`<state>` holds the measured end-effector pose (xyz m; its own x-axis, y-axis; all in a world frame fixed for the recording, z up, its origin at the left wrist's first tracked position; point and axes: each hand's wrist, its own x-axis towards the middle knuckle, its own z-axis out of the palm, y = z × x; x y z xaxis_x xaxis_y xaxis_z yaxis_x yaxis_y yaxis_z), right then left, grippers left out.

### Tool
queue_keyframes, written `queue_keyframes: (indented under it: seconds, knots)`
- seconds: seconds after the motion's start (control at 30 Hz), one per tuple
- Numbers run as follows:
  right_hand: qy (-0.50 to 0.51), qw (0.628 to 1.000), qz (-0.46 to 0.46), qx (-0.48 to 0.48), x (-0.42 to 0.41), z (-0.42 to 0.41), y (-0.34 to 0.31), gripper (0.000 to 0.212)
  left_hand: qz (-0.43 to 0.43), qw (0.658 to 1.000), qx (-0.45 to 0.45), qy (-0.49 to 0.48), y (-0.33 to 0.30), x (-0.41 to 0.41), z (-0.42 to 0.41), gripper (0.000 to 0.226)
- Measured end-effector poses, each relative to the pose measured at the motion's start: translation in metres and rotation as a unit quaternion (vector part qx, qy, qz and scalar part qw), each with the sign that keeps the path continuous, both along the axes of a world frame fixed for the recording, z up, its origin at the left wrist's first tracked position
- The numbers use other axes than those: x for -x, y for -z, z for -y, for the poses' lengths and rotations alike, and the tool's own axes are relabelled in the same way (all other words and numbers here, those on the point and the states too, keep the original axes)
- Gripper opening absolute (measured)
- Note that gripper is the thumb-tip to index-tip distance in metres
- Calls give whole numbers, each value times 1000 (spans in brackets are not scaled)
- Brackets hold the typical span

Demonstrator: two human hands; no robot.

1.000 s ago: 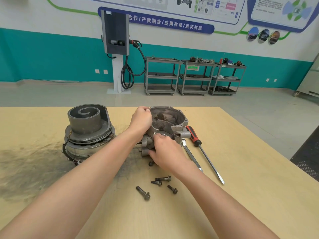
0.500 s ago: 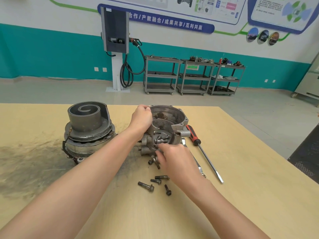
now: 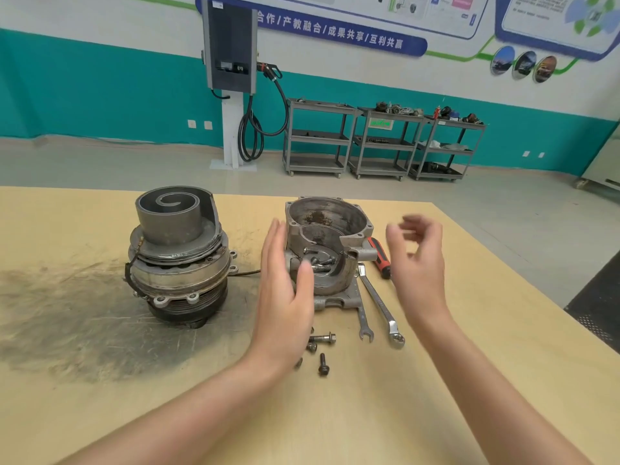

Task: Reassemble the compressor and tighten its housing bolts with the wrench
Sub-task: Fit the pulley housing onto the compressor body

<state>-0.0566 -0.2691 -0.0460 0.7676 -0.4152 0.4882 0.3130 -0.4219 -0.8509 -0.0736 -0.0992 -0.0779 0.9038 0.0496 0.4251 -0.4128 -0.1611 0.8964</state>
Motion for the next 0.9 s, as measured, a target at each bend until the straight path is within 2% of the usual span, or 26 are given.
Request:
queue_keyframes:
  seconds: [0.07,0.13,0.2,0.27,0.3,0.43,0.6,0.77,0.83,0.9]
  knots:
    - [-54,987,-110,-105,-25,6,-28,45,-60,998,0,7,11,8,-5,58]
    - [-101,958,-249,-103,-49,6,-47,53,-112,994,8,3,8,-1,-10,60]
    - [-120,930,-343,-58,-63,-1,-50,41,-138,990,36,-11,-2,-14,-14,61]
    - [-118,915,-378,-79,-67,-11,-45,15,-151,987,54,-15,-4,-18,-16,61]
    - [-104,914,-381,-97,-67,-15,-42,5,-150,988,42,-8,-1,-14,-17,61]
    - [-60,930,-334,-142,-67,-21,-37,19,-147,987,-44,52,17,3,-19,62]
    - [-27,950,-267,-161,-69,-28,-27,21,-160,984,-49,57,16,-5,-24,60]
    - [15,957,-203,-206,-65,-22,-11,26,-160,980,-101,66,38,4,-28,61]
    - [21,968,-161,-191,-61,-24,-4,36,-144,972,-177,66,44,4,-30,65]
    - [20,979,-120,-164,-57,-28,-1,43,-108,947,-296,53,47,4,-32,69]
